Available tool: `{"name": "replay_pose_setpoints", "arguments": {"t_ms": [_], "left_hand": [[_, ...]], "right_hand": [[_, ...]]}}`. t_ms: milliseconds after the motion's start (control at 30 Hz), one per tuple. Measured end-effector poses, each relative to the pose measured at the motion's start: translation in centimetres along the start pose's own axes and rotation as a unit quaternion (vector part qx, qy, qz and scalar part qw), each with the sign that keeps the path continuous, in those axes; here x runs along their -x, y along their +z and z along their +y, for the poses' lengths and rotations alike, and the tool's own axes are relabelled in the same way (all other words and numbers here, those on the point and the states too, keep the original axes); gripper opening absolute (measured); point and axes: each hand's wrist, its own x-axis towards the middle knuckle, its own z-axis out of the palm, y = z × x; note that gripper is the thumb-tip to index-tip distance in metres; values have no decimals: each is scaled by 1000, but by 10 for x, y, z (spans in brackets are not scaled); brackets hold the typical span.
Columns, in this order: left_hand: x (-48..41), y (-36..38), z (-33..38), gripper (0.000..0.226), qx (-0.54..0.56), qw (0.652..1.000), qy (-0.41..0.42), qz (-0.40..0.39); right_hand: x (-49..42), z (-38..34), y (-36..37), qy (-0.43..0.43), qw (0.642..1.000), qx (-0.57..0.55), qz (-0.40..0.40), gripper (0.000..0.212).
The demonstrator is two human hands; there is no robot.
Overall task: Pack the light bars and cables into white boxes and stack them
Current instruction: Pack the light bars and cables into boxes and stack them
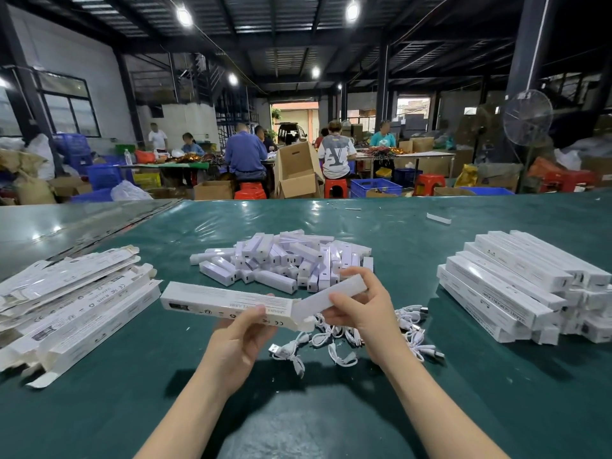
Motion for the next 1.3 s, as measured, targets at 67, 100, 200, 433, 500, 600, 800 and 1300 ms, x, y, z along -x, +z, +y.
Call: {"name": "replay_pose_setpoints", "arguments": {"t_ms": [67,100,200,433,500,600,800,1300], "left_hand": [[3,4,-2,18,-12,999,9,-28],[4,5,-4,21,-11,999,11,-41],[4,8,-3,23,10,999,10,-43],[8,21,-14,28,66,995,-34,-67],[5,22,-11,25,90,994,-18,-57],[4,20,-9,21,106,993,-8,-53],[4,16,-10,21,94,993,-15,-72],[-3,0,-5,23,92,995,-29,-11]], "right_hand": [[0,2,0,1,1000,-4,23,23],[-1,4,0,6,999,-6,36,22],[-2,9,4,38,997,-29,65,18],[1,22,41,27,997,77,-5,22],[1,18,42,-2,997,70,28,21],[3,15,35,-27,996,73,36,25],[6,15,34,-13,992,93,-82,27],[9,44,35,-100,754,612,-215,28]]}}
